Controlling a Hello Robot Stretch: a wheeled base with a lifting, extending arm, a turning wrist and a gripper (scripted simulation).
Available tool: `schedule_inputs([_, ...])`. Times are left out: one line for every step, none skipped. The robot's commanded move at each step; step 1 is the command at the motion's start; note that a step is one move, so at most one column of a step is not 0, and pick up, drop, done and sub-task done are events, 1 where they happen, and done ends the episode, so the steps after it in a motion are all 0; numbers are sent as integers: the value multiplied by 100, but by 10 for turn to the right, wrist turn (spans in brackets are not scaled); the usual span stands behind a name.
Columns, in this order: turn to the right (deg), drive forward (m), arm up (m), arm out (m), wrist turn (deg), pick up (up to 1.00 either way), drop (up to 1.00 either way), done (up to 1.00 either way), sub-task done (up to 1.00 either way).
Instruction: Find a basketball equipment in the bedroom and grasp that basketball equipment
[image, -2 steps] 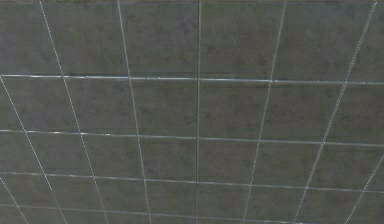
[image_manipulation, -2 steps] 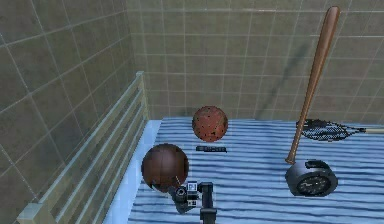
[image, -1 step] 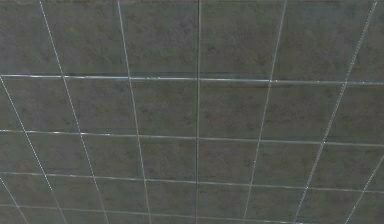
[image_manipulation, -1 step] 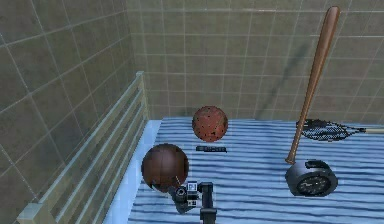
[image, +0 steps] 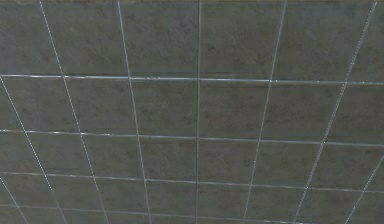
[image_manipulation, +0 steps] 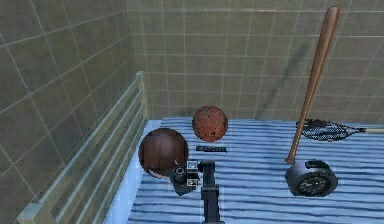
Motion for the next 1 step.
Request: schedule_inputs([0, 0, 0, 0, 0, 0, 0, 100, 0])
